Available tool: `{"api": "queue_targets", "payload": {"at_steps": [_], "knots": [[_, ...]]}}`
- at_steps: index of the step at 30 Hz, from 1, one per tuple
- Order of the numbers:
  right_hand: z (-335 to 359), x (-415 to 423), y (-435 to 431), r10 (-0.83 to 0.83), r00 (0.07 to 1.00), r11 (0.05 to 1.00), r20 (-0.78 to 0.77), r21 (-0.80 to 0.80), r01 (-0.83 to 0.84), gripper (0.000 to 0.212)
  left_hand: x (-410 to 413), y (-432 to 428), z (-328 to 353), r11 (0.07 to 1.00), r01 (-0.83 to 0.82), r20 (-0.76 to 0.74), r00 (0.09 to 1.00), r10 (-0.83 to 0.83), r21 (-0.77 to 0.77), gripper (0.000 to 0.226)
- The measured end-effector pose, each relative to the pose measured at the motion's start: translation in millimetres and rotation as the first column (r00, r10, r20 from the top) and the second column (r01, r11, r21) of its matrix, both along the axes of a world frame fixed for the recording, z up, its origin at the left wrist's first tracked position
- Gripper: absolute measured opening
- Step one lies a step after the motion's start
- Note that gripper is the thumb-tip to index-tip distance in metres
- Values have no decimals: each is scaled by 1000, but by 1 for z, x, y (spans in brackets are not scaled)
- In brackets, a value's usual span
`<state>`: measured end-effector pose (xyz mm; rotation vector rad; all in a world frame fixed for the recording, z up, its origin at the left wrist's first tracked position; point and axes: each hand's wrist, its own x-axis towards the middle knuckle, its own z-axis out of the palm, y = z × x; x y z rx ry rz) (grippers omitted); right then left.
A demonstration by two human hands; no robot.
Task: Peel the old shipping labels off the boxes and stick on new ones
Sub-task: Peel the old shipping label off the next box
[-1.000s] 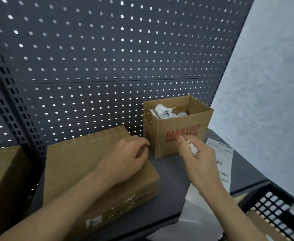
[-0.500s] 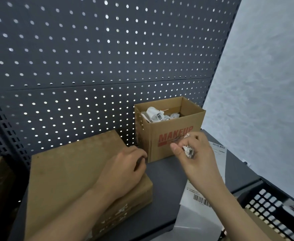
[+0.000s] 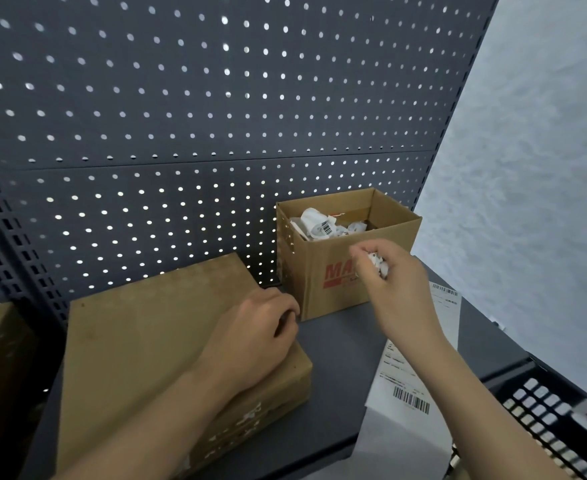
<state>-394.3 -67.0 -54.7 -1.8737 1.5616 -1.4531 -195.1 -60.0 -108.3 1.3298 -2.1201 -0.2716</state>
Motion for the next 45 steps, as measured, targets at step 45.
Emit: {"api": "queue_targets", "payload": {"at_steps": [45], "knots": [[48, 18, -116, -88, 975, 991, -205, 78, 106, 34, 1, -2, -3, 999, 43, 71, 997, -43, -4, 15]]}}
